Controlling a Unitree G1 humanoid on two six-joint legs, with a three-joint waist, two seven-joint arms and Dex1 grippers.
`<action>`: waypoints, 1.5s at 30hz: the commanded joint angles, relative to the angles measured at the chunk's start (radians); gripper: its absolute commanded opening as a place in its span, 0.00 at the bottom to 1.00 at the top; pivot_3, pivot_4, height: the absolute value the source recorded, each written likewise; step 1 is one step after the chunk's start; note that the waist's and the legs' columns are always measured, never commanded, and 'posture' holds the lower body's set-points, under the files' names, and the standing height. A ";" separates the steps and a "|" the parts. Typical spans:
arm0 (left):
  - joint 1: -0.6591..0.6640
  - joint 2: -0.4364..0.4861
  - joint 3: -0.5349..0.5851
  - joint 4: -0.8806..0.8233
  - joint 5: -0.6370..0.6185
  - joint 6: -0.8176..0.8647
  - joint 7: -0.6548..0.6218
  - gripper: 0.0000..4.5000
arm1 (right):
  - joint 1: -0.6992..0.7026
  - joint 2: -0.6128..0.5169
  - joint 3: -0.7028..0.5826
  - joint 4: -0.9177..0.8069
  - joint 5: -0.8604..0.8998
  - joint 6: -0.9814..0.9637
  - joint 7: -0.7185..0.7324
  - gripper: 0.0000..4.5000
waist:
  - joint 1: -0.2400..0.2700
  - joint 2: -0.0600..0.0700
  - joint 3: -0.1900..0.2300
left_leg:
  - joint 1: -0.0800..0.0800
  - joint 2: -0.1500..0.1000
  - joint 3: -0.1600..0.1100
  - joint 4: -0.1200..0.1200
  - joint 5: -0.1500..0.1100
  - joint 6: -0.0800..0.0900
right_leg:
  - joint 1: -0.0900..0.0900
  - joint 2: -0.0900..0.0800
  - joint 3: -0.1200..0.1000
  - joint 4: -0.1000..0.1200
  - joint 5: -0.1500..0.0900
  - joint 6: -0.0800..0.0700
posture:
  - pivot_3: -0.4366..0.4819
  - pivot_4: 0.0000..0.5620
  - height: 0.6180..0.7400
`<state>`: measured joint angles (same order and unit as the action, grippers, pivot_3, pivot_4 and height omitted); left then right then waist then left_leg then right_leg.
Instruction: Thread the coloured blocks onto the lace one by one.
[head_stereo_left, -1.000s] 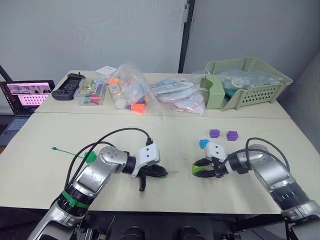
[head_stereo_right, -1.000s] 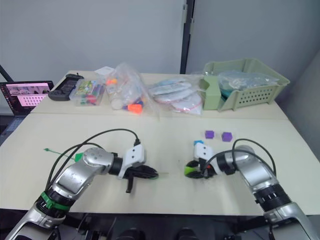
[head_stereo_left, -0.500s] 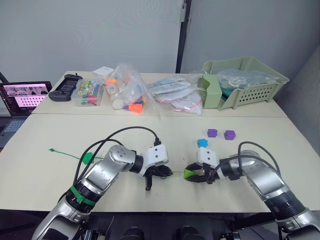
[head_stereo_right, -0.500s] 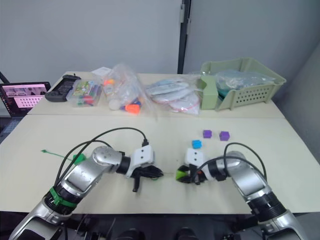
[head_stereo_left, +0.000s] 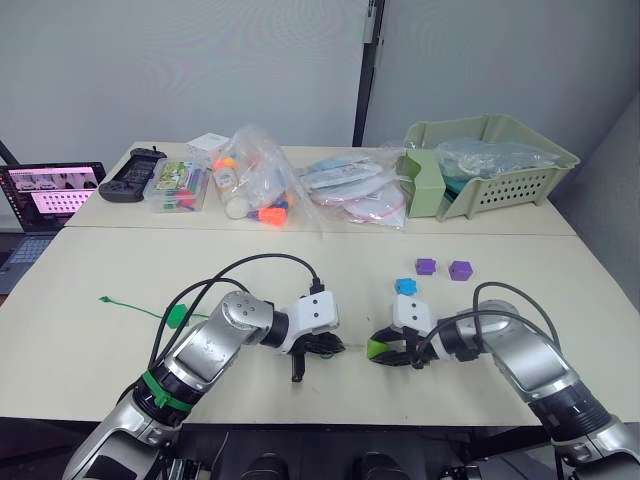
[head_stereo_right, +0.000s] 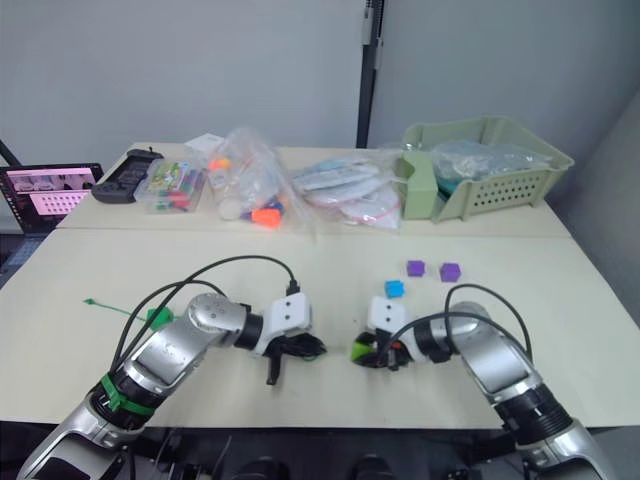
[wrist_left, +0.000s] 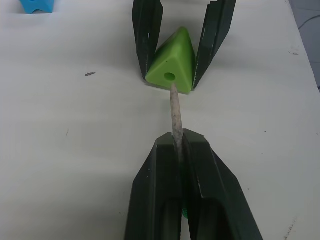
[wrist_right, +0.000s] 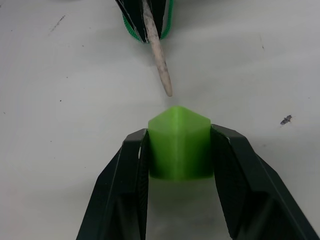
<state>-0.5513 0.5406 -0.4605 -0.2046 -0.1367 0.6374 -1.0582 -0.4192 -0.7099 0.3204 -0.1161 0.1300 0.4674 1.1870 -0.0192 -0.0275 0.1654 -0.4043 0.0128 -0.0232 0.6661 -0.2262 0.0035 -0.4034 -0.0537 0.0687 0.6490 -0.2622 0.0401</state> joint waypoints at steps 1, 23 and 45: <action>-0.028 -0.015 -0.008 -0.019 0.005 -0.004 0.006 0.00 | 0.011 0.002 0.040 -0.016 -0.004 0.017 0.016 0.28 | 0.000 0.000 0.000 | 0.000 0.000 0.000 0.000 0.000 0.000 | 0.000 0.000 0.000 0.000 0.000 0.000 | 0.48 0.27 1.00; -0.111 -0.216 -0.106 0.079 0.045 -0.042 0.037 0.00 | -0.016 0.043 0.070 -0.055 -0.014 0.080 0.000 0.28 | 0.004 0.000 0.000 | 0.000 0.000 0.001 0.003 0.000 0.000 | 0.001 0.000 0.000 0.000 0.000 0.000 | 0.48 0.27 1.00; -0.003 0.003 0.059 0.116 -0.001 -0.165 -0.088 0.59 | 0.017 0.027 0.059 -0.078 -0.019 0.097 0.003 0.28 | -0.016 0.000 0.000 | 0.006 0.000 -0.001 0.000 0.000 0.000 | 0.007 0.000 -0.002 -0.001 0.000 0.000 | 0.48 0.27 1.00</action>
<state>-0.5449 0.5490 -0.4186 -0.0888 -0.1263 0.5044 -1.1469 -0.4226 -0.6852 0.3442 -0.1840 0.1013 0.5559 1.1801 -0.0348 -0.0274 0.1650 -0.3986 0.0128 -0.0244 0.6662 -0.2262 0.0035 -0.3959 -0.0539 0.0670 0.6477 -0.2624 0.0399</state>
